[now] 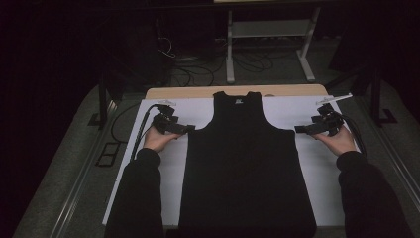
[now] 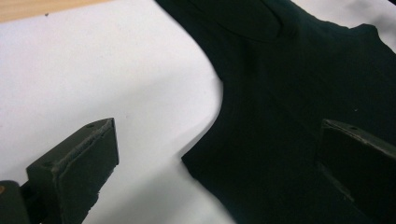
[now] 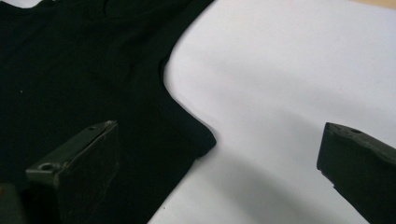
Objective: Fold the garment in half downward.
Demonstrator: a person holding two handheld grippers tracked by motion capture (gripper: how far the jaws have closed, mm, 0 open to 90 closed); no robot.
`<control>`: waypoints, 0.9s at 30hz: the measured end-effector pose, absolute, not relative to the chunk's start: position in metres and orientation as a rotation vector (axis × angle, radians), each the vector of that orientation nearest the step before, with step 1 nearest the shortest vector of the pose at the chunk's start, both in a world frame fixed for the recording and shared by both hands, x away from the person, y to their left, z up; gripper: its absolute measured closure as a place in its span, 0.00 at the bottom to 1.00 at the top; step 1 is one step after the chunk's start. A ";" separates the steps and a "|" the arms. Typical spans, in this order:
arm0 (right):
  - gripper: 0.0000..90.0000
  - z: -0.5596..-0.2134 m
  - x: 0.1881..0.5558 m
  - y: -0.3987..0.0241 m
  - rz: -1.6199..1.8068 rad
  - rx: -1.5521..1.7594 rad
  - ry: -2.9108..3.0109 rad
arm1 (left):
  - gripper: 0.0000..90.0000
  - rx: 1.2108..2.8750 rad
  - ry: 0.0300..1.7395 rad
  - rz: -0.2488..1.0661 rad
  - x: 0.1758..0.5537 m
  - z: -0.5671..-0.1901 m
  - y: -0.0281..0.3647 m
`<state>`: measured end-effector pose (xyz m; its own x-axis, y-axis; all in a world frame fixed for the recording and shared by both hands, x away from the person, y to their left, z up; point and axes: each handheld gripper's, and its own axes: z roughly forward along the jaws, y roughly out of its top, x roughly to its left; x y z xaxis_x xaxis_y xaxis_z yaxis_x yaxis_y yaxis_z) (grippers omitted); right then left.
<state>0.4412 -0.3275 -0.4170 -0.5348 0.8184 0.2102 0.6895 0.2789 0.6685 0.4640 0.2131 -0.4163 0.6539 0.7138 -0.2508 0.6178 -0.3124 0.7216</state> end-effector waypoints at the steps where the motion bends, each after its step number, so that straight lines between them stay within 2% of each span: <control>1: 0.00 -0.419 0.442 -0.326 1.095 1.412 2.373 | 0.00 2.030 1.042 0.141 0.465 -0.418 0.213; 17: 0.07 -0.434 0.446 -0.313 1.085 1.423 2.451 | 0.00 2.069 1.051 0.086 0.467 -0.431 0.207; 27: 0.18 -0.438 0.446 -0.309 1.066 1.412 2.478 | 0.02 2.132 1.056 0.043 0.468 -0.440 0.201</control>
